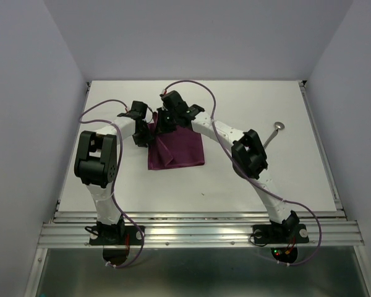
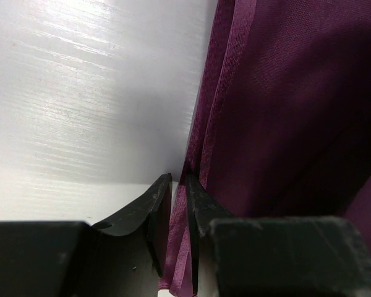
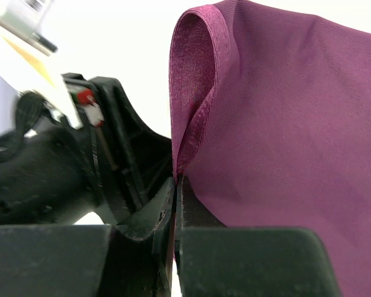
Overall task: Fold the napkin into a case and place the utensils inside
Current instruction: Fold the rectangle-folded napkin at the center of the board.
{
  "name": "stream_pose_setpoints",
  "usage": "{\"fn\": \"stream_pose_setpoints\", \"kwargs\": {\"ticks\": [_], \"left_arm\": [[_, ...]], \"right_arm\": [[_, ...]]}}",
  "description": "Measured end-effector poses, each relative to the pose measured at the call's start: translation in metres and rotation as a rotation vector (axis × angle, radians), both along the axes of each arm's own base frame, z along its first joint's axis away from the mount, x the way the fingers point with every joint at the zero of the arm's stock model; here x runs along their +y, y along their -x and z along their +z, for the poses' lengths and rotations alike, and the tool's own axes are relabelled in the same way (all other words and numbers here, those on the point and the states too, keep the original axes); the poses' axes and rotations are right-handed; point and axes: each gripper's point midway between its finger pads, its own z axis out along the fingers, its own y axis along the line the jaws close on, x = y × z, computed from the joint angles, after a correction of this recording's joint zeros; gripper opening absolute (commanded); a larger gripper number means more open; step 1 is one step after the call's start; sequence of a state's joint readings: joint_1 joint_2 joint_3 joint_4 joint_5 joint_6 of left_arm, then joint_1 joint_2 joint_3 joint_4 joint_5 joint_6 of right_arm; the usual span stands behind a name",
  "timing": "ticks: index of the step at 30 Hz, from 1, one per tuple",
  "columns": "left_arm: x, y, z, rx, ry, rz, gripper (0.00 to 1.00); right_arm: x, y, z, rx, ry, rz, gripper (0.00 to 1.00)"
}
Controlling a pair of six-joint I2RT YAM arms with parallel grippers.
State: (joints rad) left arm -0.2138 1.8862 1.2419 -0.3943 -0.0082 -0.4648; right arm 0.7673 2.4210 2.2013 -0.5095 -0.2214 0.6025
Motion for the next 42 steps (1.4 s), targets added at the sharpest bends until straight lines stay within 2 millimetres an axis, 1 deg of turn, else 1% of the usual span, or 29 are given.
{"fn": "stream_pose_setpoints", "kwargs": {"ticks": [4, 9, 12, 15, 19, 21, 24, 28, 30, 33, 36, 38, 39, 41, 42], "left_arm": [[0.000, 0.000, 0.000, -0.001, 0.001, 0.000, 0.27], [0.001, 0.000, 0.000, -0.005, 0.008, 0.003, 0.27], [0.003, 0.002, 0.002, -0.005, 0.044, 0.005, 0.27], [0.016, 0.005, 0.004, 0.000, 0.092, 0.033, 0.27], [0.035, 0.000, 0.006, -0.011, 0.119, 0.081, 0.24], [0.036, 0.001, 0.004, -0.013, 0.131, 0.084, 0.24], [0.029, 0.006, 0.000, -0.005, 0.161, 0.068, 0.21], [0.021, 0.005, 0.001, -0.012, 0.196, 0.047, 0.17], [0.017, 0.004, 0.000, -0.014, 0.207, 0.037, 0.17], [0.008, 0.003, 0.000, -0.020, 0.223, 0.017, 0.17], [-0.006, 0.003, 0.000, -0.022, 0.234, -0.014, 0.17], [-0.016, 0.003, 0.000, -0.021, 0.241, -0.034, 0.17], [-0.023, 0.002, 0.000, -0.020, 0.248, -0.047, 0.17], [-0.036, 0.000, 0.000, -0.020, 0.258, -0.071, 0.17], [-0.044, -0.001, 0.000, -0.020, 0.263, -0.085, 0.17]], "right_arm": [[0.004, -0.003, 0.006, -0.006, -0.020, 0.000, 0.01], [0.005, -0.002, 0.007, 0.003, -0.026, 0.000, 0.01], [0.005, -0.002, 0.007, 0.003, -0.027, 0.000, 0.01], [0.005, -0.001, 0.007, 0.003, -0.026, 0.001, 0.01], [0.006, -0.001, 0.007, 0.004, -0.027, 0.001, 0.01], [0.006, -0.001, 0.006, 0.004, -0.027, 0.001, 0.01], [0.006, -0.001, 0.007, 0.004, -0.027, 0.001, 0.01], [0.005, -0.001, 0.006, 0.004, -0.027, 0.001, 0.01], [0.005, -0.001, 0.003, 0.005, -0.023, 0.000, 0.01], [0.002, 0.000, -0.007, 0.011, -0.007, -0.008, 0.01], [-0.010, 0.006, -0.026, 0.041, 0.036, -0.020, 0.01], [-0.021, 0.010, -0.037, 0.059, 0.062, -0.034, 0.01], [-0.030, 0.014, -0.043, 0.073, 0.082, -0.043, 0.01], [-0.043, 0.018, -0.045, 0.082, 0.102, -0.058, 0.01], [-0.051, 0.018, -0.042, 0.080, 0.110, -0.068, 0.01]]}}
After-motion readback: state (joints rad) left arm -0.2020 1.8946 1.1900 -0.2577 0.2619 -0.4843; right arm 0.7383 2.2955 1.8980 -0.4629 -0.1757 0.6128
